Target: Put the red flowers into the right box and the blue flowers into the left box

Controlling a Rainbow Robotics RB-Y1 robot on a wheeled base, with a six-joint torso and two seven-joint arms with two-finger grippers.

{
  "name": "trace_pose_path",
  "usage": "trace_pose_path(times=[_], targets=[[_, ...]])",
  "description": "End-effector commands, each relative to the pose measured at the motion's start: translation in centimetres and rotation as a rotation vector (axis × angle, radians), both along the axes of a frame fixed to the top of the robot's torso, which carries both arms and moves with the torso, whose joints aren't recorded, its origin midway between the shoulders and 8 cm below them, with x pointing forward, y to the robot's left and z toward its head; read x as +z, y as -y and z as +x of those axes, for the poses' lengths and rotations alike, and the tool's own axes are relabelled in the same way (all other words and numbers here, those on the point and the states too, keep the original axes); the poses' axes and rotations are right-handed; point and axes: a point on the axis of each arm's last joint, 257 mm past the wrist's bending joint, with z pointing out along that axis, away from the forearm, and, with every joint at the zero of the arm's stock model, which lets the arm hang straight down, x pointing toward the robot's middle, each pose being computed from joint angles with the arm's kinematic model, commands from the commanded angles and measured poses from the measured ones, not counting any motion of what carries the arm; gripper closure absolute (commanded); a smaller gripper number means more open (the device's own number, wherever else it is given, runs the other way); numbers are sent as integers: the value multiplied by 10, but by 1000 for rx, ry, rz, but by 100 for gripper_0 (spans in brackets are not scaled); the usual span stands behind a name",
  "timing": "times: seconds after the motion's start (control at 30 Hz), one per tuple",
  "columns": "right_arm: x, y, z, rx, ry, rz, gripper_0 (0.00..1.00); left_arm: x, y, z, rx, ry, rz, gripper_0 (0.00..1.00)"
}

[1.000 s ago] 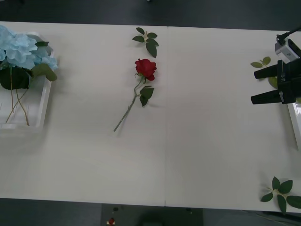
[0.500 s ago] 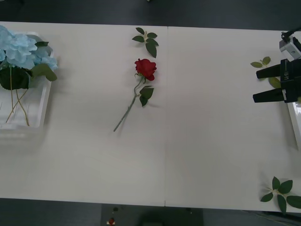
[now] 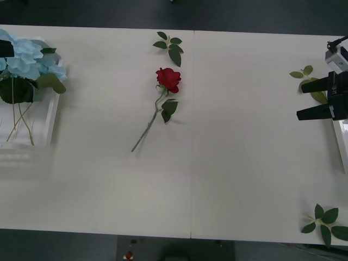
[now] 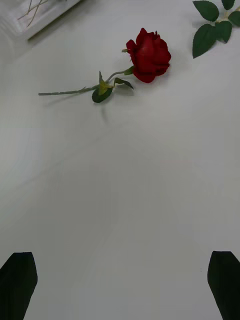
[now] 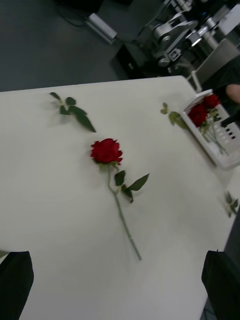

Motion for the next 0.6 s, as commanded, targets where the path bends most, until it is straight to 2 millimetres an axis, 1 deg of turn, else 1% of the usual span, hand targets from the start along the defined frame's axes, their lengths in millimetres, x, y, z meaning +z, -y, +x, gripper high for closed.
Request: trace_pose_path(times=[0.03,0.1,0.17,0.2,0.23,0.33,0.37,0.5,0.6], targets=[[-3,6,1,-13,-16,-5,0,22,36,1,-82,49,-81,2],[-5,8,1,-14,-17,-12,0,18,52,0,-118,53,-79,2],[-5,9,1,-18,-17,-13,0,12,64,1,-143,46,-75,1],[-6,9,0,-15,-20,-16,0,8,78,2,-170,45,-68,1],[-6,9,0,-15,-20,-17,0,6,82,3,-178,44,-62,1],[-6,7,0,-8,-14,-23,0,-6,107,10,-215,44,-3,0],[-6,6,0,-6,-12,-23,0,-8,111,11,-220,45,10,0],[-7,3,-1,8,1,-45,0,-27,136,21,-247,41,96,0],[-9,2,-2,23,12,-75,0,-38,159,33,-250,52,147,0]])
